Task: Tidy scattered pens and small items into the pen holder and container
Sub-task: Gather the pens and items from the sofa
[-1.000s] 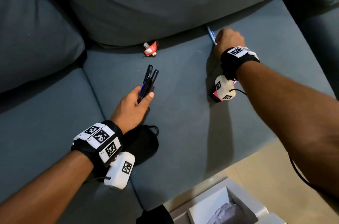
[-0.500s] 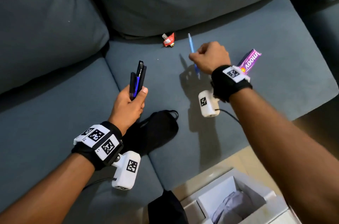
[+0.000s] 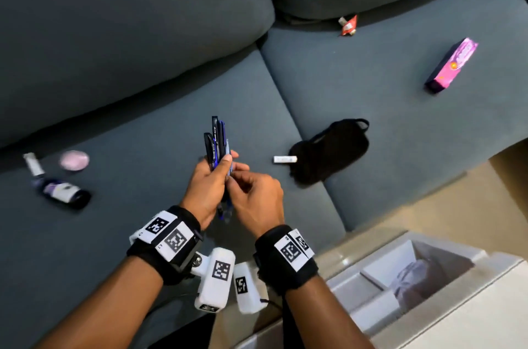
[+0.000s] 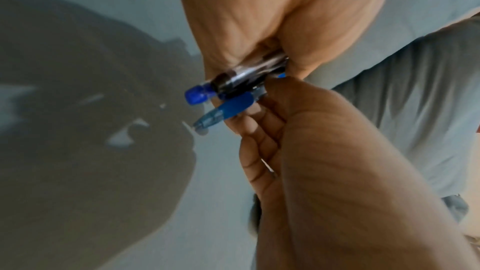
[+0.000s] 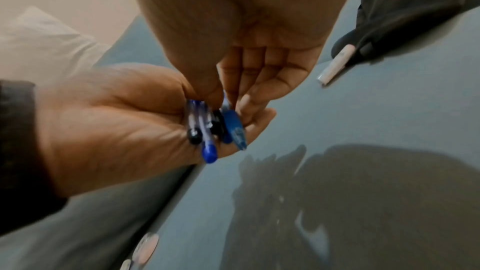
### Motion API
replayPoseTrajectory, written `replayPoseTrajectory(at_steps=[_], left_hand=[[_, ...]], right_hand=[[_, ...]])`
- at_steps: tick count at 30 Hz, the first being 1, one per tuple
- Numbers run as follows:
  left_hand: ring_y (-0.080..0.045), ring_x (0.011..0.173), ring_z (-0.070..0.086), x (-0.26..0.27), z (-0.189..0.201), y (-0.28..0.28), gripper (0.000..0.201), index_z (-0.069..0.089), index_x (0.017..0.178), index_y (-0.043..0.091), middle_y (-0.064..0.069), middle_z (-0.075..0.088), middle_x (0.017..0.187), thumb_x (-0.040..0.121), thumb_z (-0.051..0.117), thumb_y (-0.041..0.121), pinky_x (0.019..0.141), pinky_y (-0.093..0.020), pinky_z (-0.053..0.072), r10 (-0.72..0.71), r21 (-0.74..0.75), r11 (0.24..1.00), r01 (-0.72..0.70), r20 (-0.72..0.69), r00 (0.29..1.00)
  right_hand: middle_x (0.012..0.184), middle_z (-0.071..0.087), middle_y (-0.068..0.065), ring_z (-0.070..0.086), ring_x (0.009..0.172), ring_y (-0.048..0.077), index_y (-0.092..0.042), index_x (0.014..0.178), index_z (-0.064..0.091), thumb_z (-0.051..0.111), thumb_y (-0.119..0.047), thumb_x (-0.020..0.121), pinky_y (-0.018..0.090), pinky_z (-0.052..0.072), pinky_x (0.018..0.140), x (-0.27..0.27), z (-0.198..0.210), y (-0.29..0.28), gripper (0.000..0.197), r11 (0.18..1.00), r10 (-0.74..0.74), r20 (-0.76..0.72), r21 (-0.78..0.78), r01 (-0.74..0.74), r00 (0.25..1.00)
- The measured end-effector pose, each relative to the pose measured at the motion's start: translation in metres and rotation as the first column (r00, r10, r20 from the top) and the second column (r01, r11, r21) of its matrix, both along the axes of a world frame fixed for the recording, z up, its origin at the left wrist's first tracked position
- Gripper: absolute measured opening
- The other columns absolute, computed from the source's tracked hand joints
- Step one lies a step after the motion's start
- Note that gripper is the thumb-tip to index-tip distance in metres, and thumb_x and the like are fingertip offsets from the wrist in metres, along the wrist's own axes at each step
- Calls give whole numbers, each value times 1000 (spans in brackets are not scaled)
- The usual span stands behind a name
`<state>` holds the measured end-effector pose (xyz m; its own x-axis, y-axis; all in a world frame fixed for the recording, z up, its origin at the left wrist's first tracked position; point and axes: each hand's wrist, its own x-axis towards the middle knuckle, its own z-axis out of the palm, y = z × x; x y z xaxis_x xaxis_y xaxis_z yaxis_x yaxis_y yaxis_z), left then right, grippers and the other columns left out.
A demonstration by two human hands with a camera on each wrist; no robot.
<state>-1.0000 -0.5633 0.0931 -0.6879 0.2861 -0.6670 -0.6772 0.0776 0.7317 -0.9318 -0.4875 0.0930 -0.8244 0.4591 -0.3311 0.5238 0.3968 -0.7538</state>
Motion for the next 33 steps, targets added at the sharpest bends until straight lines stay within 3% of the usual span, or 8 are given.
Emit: replayPoseTrajectory(at_steps=[4,7,11,17,21,24,26,33], left_hand=[[-28,82,66,10,4,-74,22,54,116,4,-18,67,95,102,45,17,74,-36,59,21,4,1000,-21,43,999],[-31,83,68,17,7,-108,18,54,111,6,-20,66,92,102,43,18,81,-45,56,69,18,997,-69,36,997],[-23,78,73,22,7,-139,15,53,99,14,-13,64,83,104,40,19,79,-37,56,146,34,988,-148,68,987],[-24,79,73,47,13,-164,15,51,99,14,-14,63,82,104,38,19,86,-40,54,91,40,995,-93,64,994],[-24,79,73,76,26,-180,14,50,107,11,-13,63,81,104,39,19,84,-38,55,57,53,997,-60,52,997],[-25,80,73,109,26,-195,14,51,108,11,-12,63,80,103,40,19,83,-38,55,-28,48,998,28,9,1000],[-22,78,72,131,22,-208,14,50,109,12,-10,63,78,104,38,17,80,-36,55,-81,36,996,82,-29,996],[-22,80,72,175,27,-246,15,50,111,10,-9,64,76,104,37,14,80,-33,56,-119,67,990,121,-42,992]], right_hand=[[92,72,-10,63,80,10,-30,95,72,58,-45,84,28,50,74,14,-1,-68,24,999,-24,-42,23,25,999],[80,64,-9,59,73,7,-28,89,62,60,-49,86,27,48,69,33,-6,-109,21,982,-188,-46,-28,186,981],[73,61,-6,55,63,7,-27,91,55,64,-37,83,30,50,67,69,-14,-151,15,914,-295,37,-279,293,955],[66,65,-11,57,61,2,-24,80,67,66,-29,77,21,48,66,118,-27,-181,6,941,-35,134,-329,77,990],[57,59,-7,53,56,6,-23,67,64,65,-43,81,21,43,58,135,-20,-196,24,943,184,185,-310,-120,965],[51,41,2,43,58,24,-15,53,39,58,-46,84,31,31,49,140,-11,-210,48,959,228,246,-226,-173,942],[61,45,4,51,69,34,-18,57,35,48,-53,80,33,30,54,146,-11,-220,44,955,256,246,-215,-205,935],[71,58,8,55,71,28,-17,61,42,50,-43,85,31,38,63,187,1,-263,36,965,184,270,-230,-123,945]])
